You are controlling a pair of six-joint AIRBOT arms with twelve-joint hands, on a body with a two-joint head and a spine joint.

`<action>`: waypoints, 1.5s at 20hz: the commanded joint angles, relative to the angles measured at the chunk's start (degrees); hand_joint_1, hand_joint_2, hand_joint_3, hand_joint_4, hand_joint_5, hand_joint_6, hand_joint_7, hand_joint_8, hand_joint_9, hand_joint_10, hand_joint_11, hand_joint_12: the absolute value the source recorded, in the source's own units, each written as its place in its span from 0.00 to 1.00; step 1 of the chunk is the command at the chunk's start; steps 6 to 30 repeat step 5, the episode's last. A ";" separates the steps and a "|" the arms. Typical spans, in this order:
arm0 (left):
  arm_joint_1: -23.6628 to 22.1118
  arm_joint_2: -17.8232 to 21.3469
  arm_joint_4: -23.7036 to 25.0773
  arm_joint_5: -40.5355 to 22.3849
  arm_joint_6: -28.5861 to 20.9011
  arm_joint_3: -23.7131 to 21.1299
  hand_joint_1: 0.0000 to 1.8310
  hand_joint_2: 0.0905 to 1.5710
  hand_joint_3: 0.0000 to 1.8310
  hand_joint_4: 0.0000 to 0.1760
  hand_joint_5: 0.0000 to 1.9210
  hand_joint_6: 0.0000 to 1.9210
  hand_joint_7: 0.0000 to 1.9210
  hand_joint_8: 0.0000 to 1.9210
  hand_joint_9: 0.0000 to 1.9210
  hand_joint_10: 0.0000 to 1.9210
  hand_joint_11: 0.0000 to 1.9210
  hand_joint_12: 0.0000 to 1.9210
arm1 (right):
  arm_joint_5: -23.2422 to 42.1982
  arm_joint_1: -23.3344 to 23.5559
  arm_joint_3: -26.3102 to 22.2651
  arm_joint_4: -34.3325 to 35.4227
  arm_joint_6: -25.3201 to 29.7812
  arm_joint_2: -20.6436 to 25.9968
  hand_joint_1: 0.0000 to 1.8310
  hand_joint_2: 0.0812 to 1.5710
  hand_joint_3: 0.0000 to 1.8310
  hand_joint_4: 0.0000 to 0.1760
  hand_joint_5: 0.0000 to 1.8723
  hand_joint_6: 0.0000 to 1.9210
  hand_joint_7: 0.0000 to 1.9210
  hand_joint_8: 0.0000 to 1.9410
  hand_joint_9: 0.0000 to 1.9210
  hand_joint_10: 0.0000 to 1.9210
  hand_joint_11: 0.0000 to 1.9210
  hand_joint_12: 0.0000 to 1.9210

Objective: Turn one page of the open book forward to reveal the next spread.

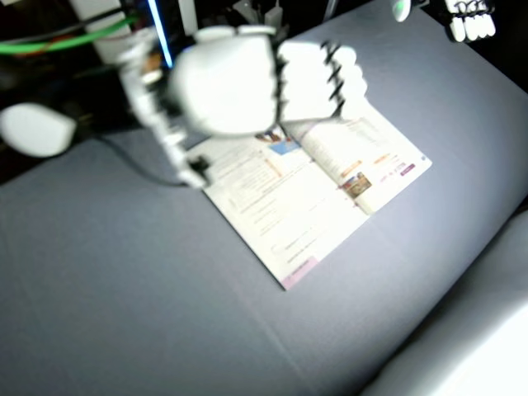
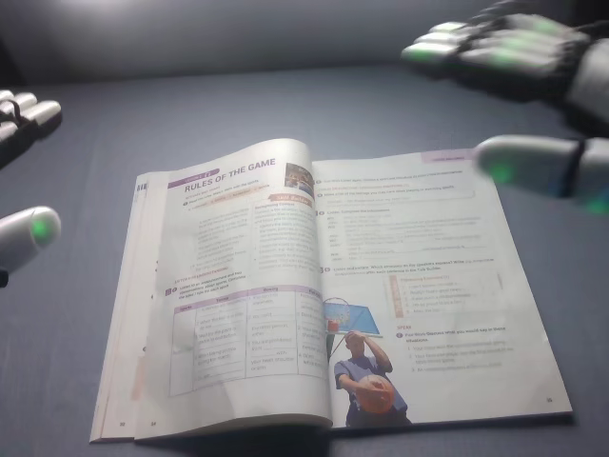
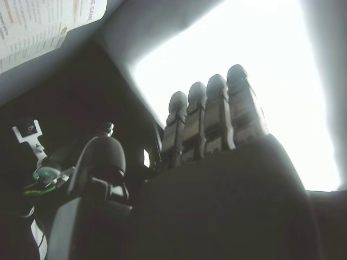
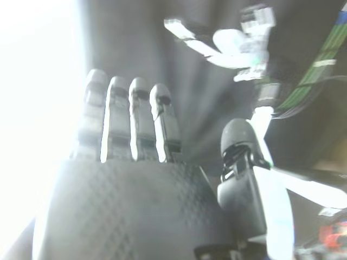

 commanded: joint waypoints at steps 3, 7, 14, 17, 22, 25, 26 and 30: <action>-1.14 -0.87 0.07 -15.38 -2.73 0.51 0.00 0.92 0.00 0.00 0.04 0.00 0.02 0.00 0.02 0.01 0.02 0.01 | 21.83 -4.51 -1.11 9.99 0.21 0.77 0.12 0.85 0.00 0.00 0.06 0.00 0.03 0.00 0.02 0.00 0.00 0.10; -2.07 -1.01 0.51 -15.52 -3.31 0.53 0.00 0.91 0.00 0.00 0.04 0.00 0.01 0.00 0.00 0.00 0.00 0.00 | 25.80 -7.01 -1.62 13.07 0.21 1.14 0.17 0.86 0.00 0.00 0.04 0.00 0.00 0.00 0.00 0.00 0.00 0.00; -2.07 -1.01 0.51 -15.52 -3.31 0.53 0.00 0.91 0.00 0.00 0.04 0.00 0.01 0.00 0.00 0.00 0.00 0.00 | 25.80 -7.01 -1.62 13.07 0.21 1.14 0.17 0.86 0.00 0.00 0.04 0.00 0.00 0.00 0.00 0.00 0.00 0.00; -2.07 -1.01 0.51 -15.52 -3.31 0.53 0.00 0.91 0.00 0.00 0.04 0.00 0.01 0.00 0.00 0.00 0.00 0.00 | 25.80 -7.01 -1.62 13.07 0.21 1.14 0.17 0.86 0.00 0.00 0.04 0.00 0.00 0.00 0.00 0.00 0.00 0.00; -2.07 -1.01 0.51 -15.52 -3.31 0.53 0.00 0.91 0.00 0.00 0.04 0.00 0.01 0.00 0.00 0.00 0.00 0.00 | 25.80 -7.01 -1.62 13.07 0.21 1.14 0.17 0.86 0.00 0.00 0.04 0.00 0.00 0.00 0.00 0.00 0.00 0.00; -2.07 -1.01 0.51 -15.52 -3.31 0.53 0.00 0.91 0.00 0.00 0.04 0.00 0.01 0.00 0.00 0.00 0.00 0.00 | 25.80 -7.01 -1.62 13.07 0.21 1.14 0.17 0.86 0.00 0.00 0.04 0.00 0.00 0.00 0.00 0.00 0.00 0.00; -2.07 -1.01 0.51 -15.52 -3.31 0.53 0.00 0.91 0.00 0.00 0.04 0.00 0.01 0.00 0.00 0.00 0.00 0.00 | 25.80 -7.01 -1.62 13.07 0.21 1.14 0.17 0.86 0.00 0.00 0.04 0.00 0.00 0.00 0.00 0.00 0.00 0.00; -2.07 -1.01 0.51 -15.52 -3.31 0.53 0.00 0.91 0.00 0.00 0.04 0.00 0.01 0.00 0.00 0.00 0.00 0.00 | 25.80 -7.01 -1.62 13.07 0.21 1.14 0.17 0.86 0.00 0.00 0.04 0.00 0.00 0.00 0.00 0.00 0.00 0.00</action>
